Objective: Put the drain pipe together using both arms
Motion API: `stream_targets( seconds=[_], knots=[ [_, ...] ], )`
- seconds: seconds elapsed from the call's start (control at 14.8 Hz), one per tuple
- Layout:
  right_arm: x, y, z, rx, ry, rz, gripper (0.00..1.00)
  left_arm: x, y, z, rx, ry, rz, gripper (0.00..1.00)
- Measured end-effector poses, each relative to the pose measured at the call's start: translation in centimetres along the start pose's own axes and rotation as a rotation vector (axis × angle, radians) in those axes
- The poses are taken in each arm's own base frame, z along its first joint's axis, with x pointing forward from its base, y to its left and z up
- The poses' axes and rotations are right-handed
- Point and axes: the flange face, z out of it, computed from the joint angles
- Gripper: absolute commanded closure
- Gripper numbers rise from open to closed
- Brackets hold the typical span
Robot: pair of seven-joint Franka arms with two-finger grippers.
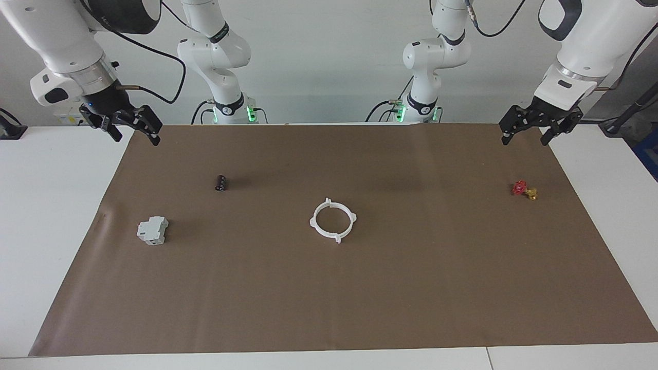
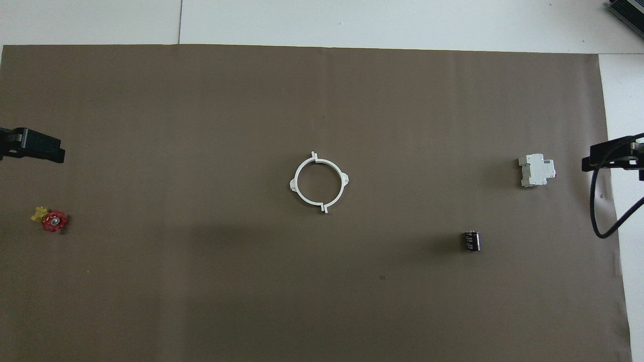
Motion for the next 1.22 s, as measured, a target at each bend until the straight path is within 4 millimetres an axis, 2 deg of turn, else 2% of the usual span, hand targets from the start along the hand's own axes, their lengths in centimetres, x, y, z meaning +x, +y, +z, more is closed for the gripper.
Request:
stream_targets(
  seconds=[0.41,0.81,1.22],
  knots=[
    [0.0,0.0,0.0,0.0,0.0,0.0,0.0,-0.3,-1.1,0.4,-0.005,-0.02,-0.04,0.0],
    [0.0,0.2,0.0,0.0,0.0,0.003,0.0,-0.1,-0.2,1.4,-0.007,-0.041,-0.037,0.0],
    [0.0,0.4,0.0,0.0,0.0,0.008,0.0,-0.1,0.4,1.5,-0.015,-0.042,-0.029,0.0]
  ],
)
